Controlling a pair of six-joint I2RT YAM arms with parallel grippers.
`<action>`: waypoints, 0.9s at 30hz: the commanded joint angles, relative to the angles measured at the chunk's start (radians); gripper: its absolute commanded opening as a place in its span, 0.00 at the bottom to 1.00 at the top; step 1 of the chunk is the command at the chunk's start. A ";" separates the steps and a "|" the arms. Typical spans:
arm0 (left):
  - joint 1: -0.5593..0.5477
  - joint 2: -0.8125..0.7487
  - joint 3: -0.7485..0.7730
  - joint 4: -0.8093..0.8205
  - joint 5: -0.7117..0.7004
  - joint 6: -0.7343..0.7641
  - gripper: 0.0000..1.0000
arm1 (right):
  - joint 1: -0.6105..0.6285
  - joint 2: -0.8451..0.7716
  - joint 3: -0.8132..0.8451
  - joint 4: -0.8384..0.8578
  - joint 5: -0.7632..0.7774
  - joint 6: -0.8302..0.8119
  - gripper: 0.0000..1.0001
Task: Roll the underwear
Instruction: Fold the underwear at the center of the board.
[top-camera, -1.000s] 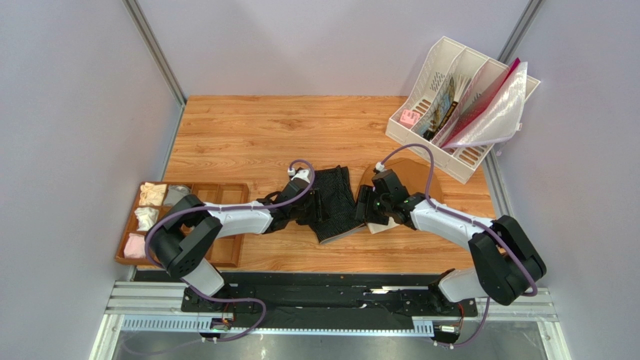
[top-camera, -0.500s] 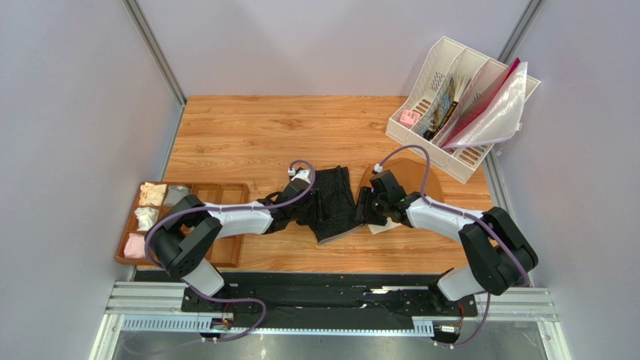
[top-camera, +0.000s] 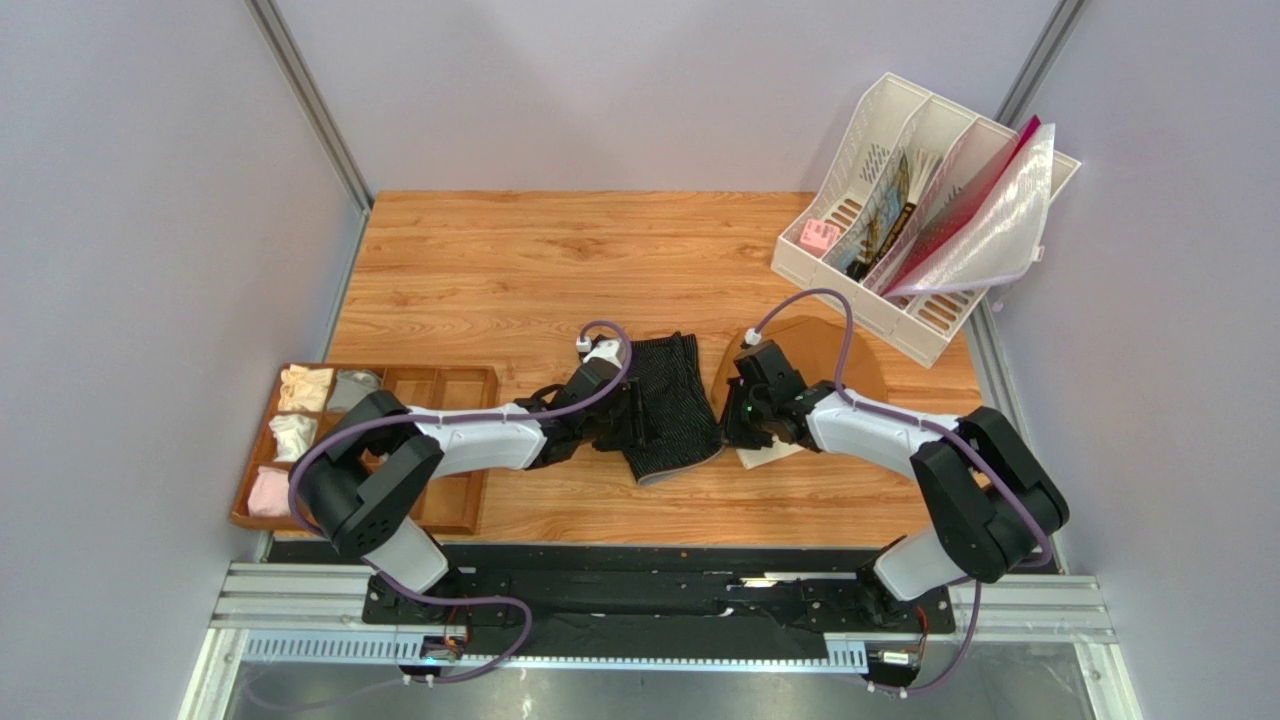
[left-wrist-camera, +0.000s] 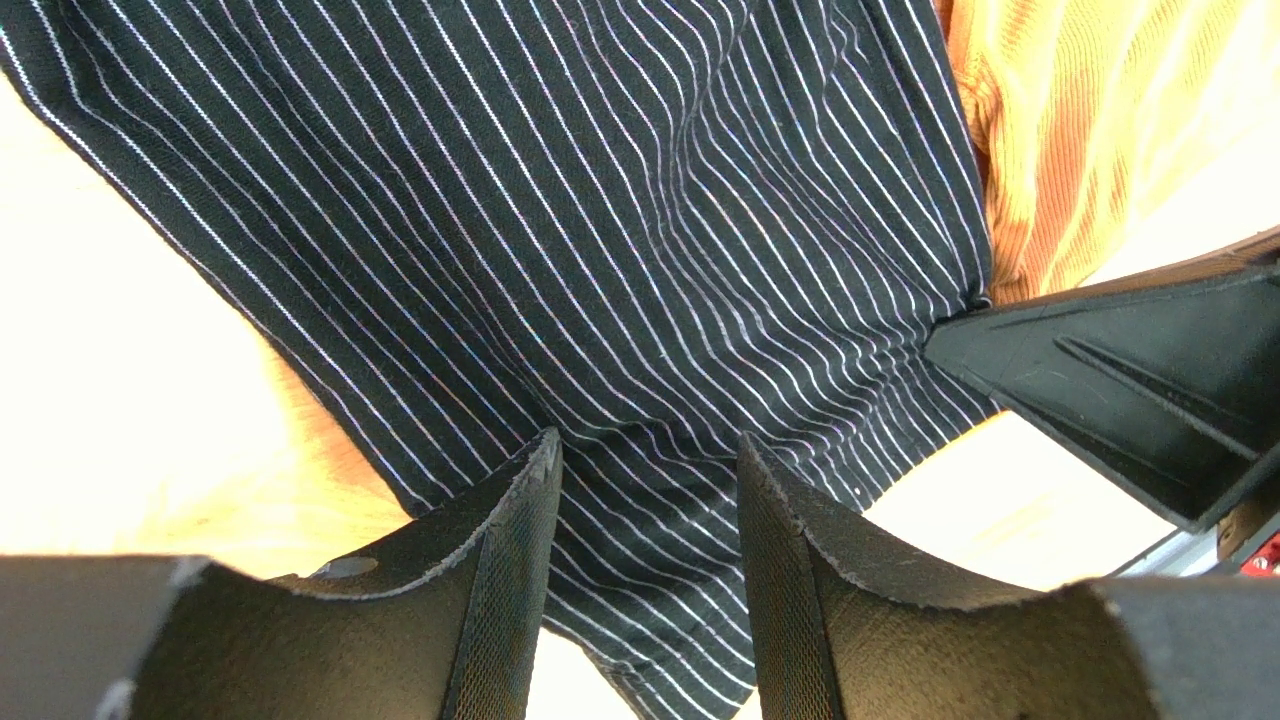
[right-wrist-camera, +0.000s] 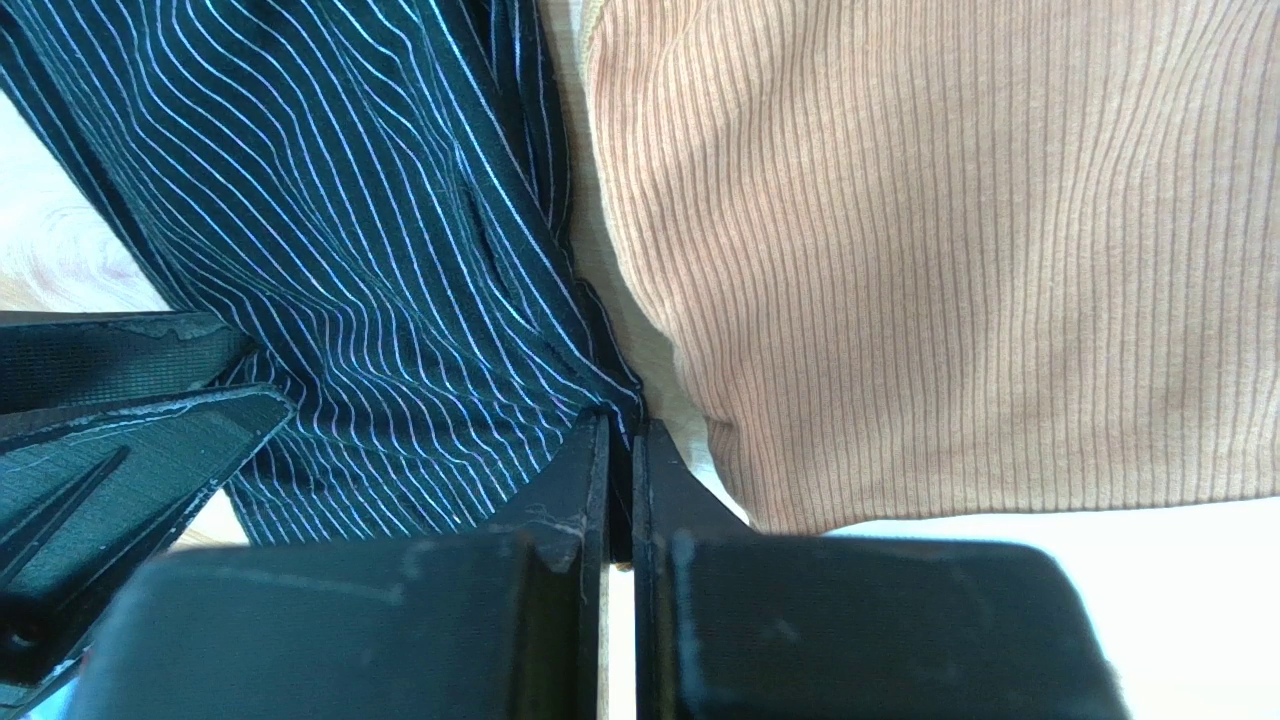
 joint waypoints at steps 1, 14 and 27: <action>-0.015 0.009 -0.010 -0.083 -0.008 0.019 0.53 | 0.066 -0.010 0.077 -0.140 0.140 -0.048 0.00; -0.017 0.038 0.002 -0.064 -0.011 0.015 0.53 | 0.313 0.122 0.386 -0.406 0.459 -0.071 0.00; -0.018 0.042 -0.021 -0.032 -0.011 -0.005 0.54 | 0.367 0.148 0.314 -0.190 0.296 0.024 0.00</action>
